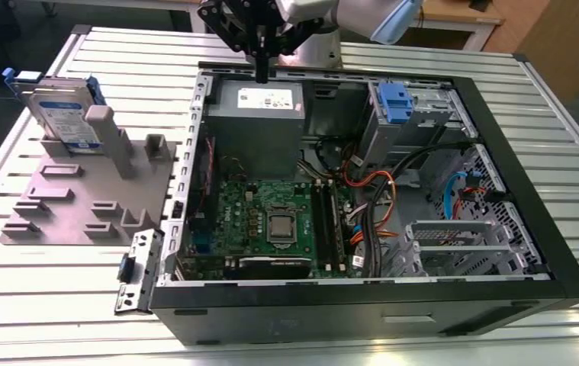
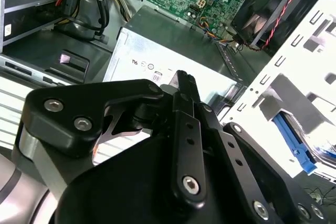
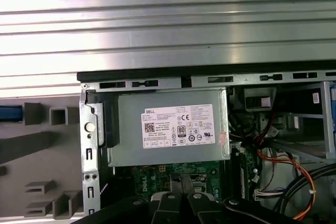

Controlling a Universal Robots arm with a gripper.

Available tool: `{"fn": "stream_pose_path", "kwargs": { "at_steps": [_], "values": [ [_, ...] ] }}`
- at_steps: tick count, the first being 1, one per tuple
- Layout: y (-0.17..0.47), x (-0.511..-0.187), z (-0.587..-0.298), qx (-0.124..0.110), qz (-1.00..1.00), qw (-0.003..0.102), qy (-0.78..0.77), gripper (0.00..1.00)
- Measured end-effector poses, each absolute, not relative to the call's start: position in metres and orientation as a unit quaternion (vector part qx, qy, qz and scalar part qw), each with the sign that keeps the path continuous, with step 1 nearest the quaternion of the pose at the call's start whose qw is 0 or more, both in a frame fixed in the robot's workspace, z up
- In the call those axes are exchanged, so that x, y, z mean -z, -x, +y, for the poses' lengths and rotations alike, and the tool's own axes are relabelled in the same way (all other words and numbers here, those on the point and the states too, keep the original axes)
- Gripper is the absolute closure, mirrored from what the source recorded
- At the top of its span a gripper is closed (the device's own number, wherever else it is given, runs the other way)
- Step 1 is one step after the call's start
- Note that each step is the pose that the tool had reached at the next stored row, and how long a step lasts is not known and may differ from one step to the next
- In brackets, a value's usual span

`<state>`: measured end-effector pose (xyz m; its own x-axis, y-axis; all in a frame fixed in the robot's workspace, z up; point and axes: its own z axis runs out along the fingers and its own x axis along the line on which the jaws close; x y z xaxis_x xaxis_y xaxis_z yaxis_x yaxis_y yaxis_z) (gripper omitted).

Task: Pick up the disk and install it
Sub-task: 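Reach for the disk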

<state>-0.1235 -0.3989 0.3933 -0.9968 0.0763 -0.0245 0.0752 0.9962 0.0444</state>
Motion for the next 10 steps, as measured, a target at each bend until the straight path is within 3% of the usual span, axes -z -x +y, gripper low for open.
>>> {"fn": "stream_pose_path", "kwargs": {
  "at_steps": [10],
  "values": [
    [0.1254,-0.3932,-0.3989,-0.022,0.999,0.013,-0.038,0.89]
  ]
}}
